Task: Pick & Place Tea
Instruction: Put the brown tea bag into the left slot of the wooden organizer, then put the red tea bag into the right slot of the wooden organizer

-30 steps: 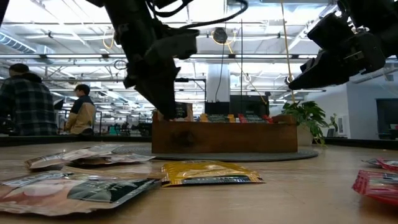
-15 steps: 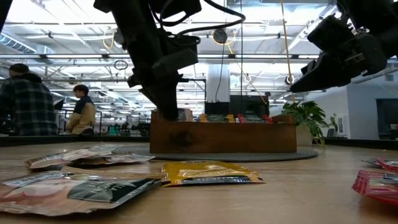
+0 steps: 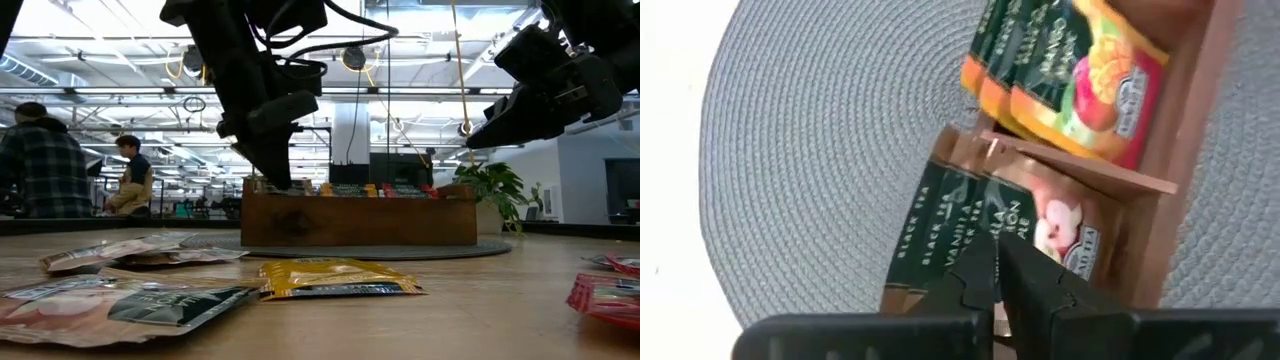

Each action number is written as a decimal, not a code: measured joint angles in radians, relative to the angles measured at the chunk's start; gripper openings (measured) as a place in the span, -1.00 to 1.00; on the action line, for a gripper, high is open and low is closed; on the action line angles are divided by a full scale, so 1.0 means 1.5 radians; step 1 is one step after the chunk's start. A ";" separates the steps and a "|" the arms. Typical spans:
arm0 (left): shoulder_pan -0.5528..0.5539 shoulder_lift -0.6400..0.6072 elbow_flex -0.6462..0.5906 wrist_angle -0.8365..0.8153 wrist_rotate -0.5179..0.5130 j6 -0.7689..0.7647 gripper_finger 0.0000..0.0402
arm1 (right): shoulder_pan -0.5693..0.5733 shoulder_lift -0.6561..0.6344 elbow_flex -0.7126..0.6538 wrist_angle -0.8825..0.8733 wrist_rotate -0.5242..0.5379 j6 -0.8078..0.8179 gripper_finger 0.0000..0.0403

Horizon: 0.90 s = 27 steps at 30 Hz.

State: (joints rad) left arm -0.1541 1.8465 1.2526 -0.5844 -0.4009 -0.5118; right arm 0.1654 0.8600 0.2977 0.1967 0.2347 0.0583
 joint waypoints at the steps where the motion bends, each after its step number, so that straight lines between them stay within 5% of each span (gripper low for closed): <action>1: -0.004 -0.002 0.000 0.005 0.001 0.007 -0.86 | 0.000 0.000 0.000 0.000 0.000 -0.002 -1.00; 10: -0.121 -0.026 0.027 0.007 0.044 -0.007 -0.85 | 0.000 0.000 0.000 -0.030 0.001 0.004 -1.00; 18: -0.241 -0.014 -0.077 0.045 -0.156 -0.124 -0.85 | 0.000 -0.001 0.000 -0.113 0.053 0.049 -1.00; 27: -0.277 -0.016 -0.175 0.095 -0.212 -0.190 -0.85 | 0.000 -0.036 0.001 -0.167 0.073 0.096 -1.00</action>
State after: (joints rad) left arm -0.5703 1.8221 0.9898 -0.4426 -0.7186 -0.7971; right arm 0.1658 0.8053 0.2985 -0.0545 0.3448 0.2022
